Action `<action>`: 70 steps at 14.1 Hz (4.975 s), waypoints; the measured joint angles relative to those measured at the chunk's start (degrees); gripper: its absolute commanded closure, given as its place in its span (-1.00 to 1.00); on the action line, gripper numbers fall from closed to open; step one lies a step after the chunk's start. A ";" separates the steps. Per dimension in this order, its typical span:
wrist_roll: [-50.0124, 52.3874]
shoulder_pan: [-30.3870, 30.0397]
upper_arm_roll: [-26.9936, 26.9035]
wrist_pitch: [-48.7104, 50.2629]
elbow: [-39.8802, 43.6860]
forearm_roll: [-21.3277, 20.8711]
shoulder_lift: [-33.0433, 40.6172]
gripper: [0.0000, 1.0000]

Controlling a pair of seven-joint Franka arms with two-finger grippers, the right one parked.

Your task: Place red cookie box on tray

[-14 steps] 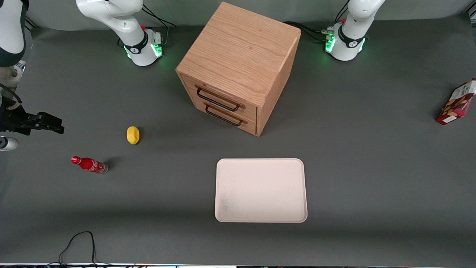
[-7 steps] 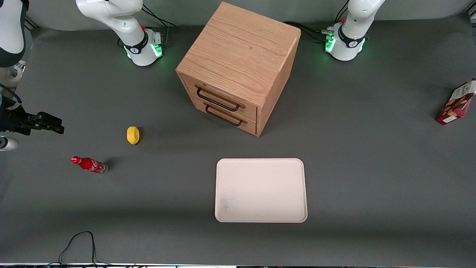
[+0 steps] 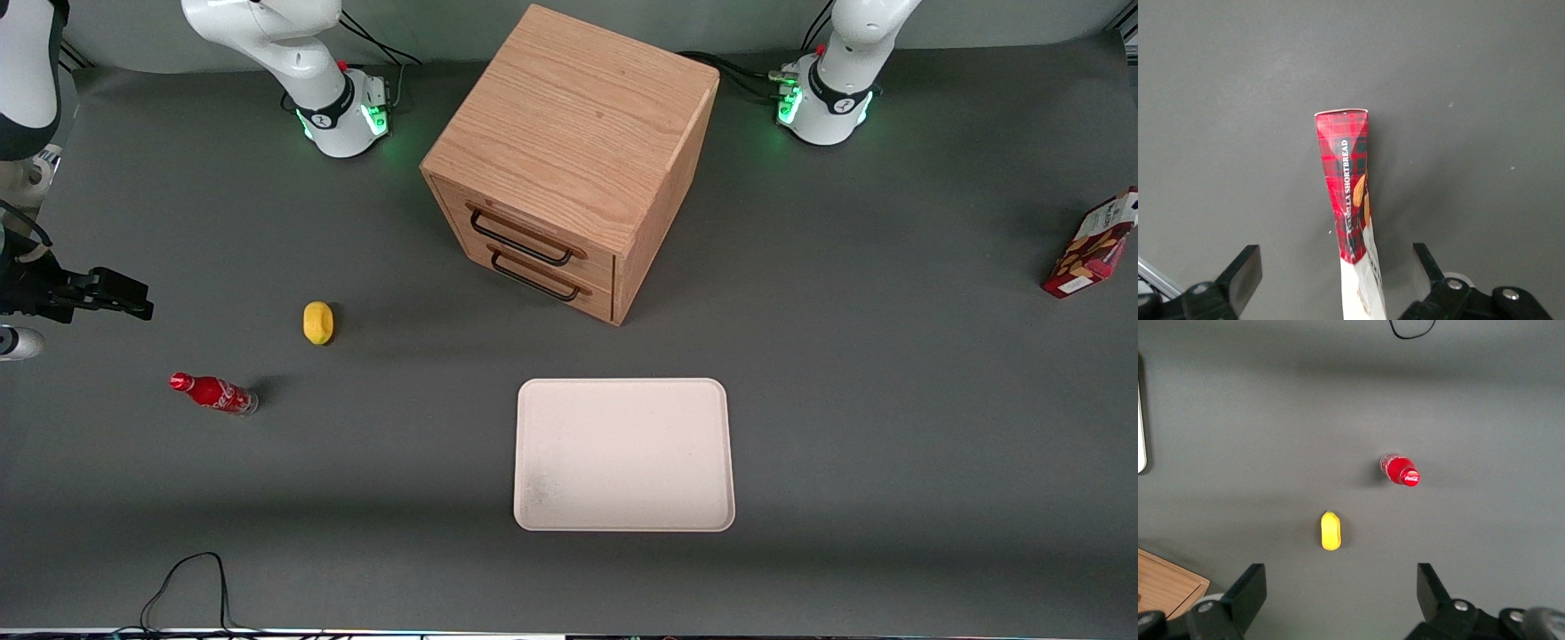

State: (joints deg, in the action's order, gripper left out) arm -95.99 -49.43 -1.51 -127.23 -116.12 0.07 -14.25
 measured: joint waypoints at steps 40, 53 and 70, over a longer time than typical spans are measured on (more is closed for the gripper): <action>9.18 3.75 0.13 27.64 20.61 -5.12 8.38 1.00; 56.69 31.36 1.87 49.93 44.85 -5.25 0.28 1.00; 120.42 61.49 14.43 40.48 59.90 -2.29 -19.18 1.00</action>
State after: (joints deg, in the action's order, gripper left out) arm 24.44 12.06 12.92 -86.75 -56.22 -2.22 -33.43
